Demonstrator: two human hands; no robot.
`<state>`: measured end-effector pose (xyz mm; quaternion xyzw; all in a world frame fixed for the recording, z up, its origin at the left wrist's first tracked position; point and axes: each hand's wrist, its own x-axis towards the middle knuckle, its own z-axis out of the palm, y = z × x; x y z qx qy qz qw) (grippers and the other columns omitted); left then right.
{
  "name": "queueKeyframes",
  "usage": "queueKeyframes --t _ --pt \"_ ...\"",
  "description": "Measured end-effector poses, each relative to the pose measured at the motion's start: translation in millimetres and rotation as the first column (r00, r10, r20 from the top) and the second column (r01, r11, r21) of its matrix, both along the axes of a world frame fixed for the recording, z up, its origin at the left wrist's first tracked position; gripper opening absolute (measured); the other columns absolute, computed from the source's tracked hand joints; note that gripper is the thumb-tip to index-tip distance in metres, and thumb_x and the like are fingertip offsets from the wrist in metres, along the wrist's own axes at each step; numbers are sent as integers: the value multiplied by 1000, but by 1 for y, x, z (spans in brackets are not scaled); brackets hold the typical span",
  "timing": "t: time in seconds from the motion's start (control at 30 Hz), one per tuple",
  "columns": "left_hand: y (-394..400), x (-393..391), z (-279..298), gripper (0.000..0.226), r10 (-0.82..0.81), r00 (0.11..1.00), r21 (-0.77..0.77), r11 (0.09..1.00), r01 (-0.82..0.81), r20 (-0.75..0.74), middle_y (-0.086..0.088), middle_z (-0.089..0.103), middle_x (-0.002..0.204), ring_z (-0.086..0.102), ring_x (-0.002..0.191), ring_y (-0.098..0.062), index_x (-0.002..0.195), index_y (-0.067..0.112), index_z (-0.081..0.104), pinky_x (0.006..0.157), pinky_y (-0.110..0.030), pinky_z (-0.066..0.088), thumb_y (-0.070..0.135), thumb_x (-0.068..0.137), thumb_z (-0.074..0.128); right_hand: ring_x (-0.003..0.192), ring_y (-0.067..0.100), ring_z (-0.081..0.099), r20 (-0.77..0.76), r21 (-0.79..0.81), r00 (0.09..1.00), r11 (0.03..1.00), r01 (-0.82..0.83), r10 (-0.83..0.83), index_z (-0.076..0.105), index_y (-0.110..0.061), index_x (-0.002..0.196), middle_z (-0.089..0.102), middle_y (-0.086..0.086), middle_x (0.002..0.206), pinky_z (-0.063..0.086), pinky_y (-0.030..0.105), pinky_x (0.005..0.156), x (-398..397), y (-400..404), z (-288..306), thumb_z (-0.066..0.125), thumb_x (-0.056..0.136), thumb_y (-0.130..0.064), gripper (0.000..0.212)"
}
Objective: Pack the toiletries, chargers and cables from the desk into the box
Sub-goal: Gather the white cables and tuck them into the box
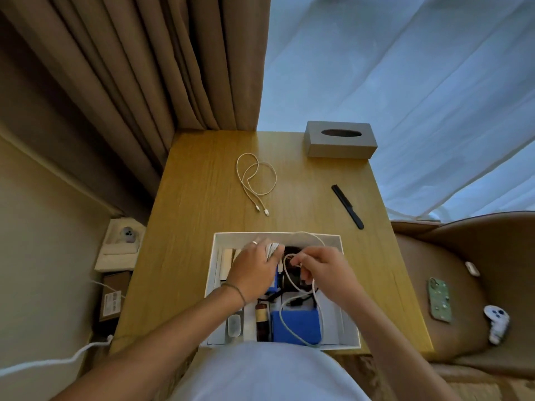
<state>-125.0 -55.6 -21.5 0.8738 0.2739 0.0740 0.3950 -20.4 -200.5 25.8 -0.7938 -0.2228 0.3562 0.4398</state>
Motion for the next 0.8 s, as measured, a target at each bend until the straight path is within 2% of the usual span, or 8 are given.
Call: queueKeyframes --t 0.1,0.17,0.27,0.4,0.5,0.63,0.7,0.8 --pt "-17 7 -24 54 -163 965 359 905 230 -206 0 56 99 53 94 -18 101 21 57 75 -32 47 63 96 24 58 11 59 13 -10 999 999 49 -49 77 -16 87 67 2 64 49 26 59 7 -18 -2 58 101 -15 23" --pt "-27 11 -39 64 -202 931 432 842 324 -305 0 57 103 54 96 -18 105 21 56 70 -30 44 71 91 18 57 11 58 17 -17 998 998 59 -59 76 -14 87 66 1 63 49 26 58 7 -27 -4 57 101 -15 24" --pt "-40 15 -57 68 -243 912 451 808 379 -331 -1 58 103 53 91 -18 103 22 55 64 -30 37 78 90 19 56 12 57 -3 -12 997 997 77 -77 76 -12 87 64 2 61 47 26 57 5 -39 -6 57 102 -16 25" --pt "-51 20 -71 72 -242 906 446 807 387 -348 -5 59 109 53 98 -23 111 19 57 70 -36 41 71 92 11 59 18 56 -18 -16 997 997 79 -80 75 -15 84 63 5 62 46 35 60 -1 -51 -10 55 103 -15 27" --pt "-53 20 -76 58 -245 925 480 799 362 -291 -5 59 107 52 95 -23 106 20 59 72 -36 39 58 99 16 59 21 55 -10 -27 997 996 80 -81 75 -20 82 64 7 63 45 38 60 -3 -57 -11 55 103 -17 30" --pt "-56 17 -85 35 -320 934 534 768 355 -160 -2 56 97 45 91 -19 94 22 60 78 -37 38 47 100 35 60 21 55 -11 -29 997 997 78 -78 75 -17 84 67 16 68 46 41 61 -4 -62 -13 55 103 -18 28" --pt "-60 18 -89 30 -333 935 510 787 347 -121 0 54 99 44 93 -18 99 23 59 81 -35 38 46 101 39 59 21 55 -10 -28 997 997 70 -70 76 -17 84 66 16 68 46 42 60 -5 -64 -14 55 103 -18 28" --pt "-63 20 -91 21 -334 941 381 865 327 -51 3 54 104 43 95 -14 109 24 54 85 -31 41 42 100 46 59 23 56 17 -34 998 998 57 -57 76 -22 82 67 14 68 49 49 59 -4 -64 -15 55 103 -19 30"
